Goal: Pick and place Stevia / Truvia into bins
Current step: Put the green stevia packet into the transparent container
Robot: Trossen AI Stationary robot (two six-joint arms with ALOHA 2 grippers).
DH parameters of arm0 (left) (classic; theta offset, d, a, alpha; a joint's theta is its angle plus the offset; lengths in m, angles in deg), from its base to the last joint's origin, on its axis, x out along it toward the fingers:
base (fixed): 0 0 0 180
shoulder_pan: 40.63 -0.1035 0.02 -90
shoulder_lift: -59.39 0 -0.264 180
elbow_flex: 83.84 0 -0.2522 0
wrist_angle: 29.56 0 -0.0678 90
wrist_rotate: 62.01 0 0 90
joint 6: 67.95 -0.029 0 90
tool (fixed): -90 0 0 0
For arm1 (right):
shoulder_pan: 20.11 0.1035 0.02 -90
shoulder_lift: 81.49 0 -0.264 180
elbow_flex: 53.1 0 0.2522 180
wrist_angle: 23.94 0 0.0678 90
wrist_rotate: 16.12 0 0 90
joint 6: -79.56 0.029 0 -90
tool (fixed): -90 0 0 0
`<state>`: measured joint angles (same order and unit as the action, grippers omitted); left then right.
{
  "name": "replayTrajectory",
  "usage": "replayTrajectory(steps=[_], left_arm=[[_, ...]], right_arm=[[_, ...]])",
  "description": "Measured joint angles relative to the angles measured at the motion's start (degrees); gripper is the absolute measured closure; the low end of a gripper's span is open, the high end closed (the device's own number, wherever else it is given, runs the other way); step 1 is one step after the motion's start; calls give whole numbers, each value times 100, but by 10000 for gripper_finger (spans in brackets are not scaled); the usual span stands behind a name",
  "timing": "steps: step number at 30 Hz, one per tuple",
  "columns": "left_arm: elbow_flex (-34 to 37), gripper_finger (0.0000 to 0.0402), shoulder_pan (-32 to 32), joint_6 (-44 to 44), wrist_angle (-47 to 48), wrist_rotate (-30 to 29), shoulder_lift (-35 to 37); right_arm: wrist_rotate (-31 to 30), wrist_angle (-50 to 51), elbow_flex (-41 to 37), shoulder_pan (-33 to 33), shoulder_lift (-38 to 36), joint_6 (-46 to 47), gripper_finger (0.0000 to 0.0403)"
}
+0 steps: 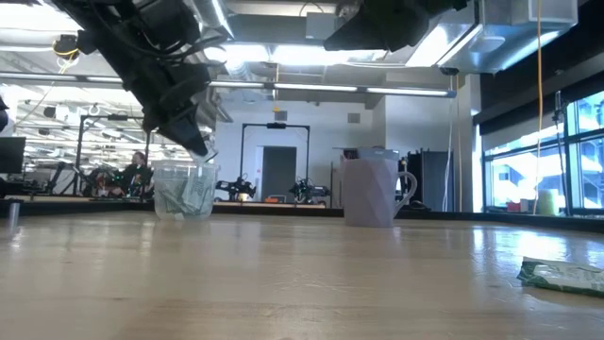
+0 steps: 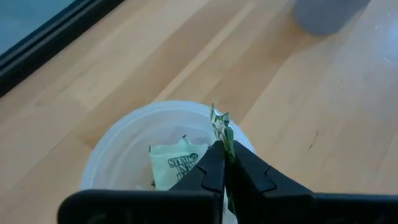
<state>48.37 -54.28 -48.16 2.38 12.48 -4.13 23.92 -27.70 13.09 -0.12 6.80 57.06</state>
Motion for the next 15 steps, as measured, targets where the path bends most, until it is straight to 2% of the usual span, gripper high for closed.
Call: replayTrajectory(steps=[15], left_arm=[[0,388,-2,1,140,-102,-10]], right_arm=[[0,33,-2,0,0,97,228]])
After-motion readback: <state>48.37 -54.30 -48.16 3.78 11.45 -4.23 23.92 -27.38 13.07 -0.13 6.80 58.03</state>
